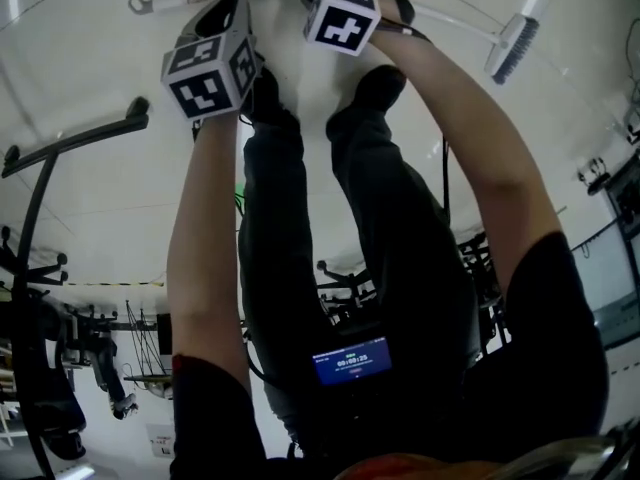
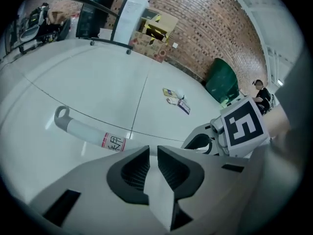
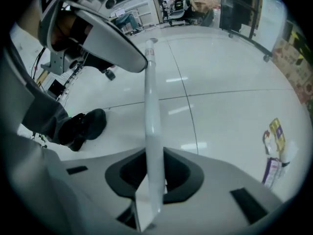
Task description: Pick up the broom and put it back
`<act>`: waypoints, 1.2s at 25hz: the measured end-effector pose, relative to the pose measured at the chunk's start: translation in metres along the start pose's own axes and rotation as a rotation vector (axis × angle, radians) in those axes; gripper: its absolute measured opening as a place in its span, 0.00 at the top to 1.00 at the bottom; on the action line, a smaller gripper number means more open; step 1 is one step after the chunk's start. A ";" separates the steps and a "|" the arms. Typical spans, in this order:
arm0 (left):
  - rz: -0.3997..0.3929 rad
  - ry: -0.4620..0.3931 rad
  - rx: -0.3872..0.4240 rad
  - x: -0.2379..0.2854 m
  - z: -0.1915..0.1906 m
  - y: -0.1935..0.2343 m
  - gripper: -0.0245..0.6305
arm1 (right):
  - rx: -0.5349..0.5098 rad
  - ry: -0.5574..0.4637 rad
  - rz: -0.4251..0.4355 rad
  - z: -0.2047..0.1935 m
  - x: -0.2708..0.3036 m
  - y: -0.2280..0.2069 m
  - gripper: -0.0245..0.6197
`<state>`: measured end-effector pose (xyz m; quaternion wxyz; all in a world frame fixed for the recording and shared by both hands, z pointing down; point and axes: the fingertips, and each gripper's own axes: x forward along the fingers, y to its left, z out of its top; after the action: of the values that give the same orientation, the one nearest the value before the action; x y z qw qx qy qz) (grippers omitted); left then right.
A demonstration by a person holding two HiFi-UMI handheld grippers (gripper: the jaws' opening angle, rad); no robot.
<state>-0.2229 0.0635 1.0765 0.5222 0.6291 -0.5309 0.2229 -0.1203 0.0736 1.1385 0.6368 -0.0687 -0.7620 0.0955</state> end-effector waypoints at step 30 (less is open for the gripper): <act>0.042 0.108 0.215 0.006 0.030 -0.011 0.91 | 0.275 -0.013 -0.094 -0.053 -0.067 -0.026 0.70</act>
<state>-0.2194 0.0327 1.0663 0.4746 0.6572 -0.4884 0.3230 -0.0554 0.0359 1.0892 0.6390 0.0559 -0.7482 0.1696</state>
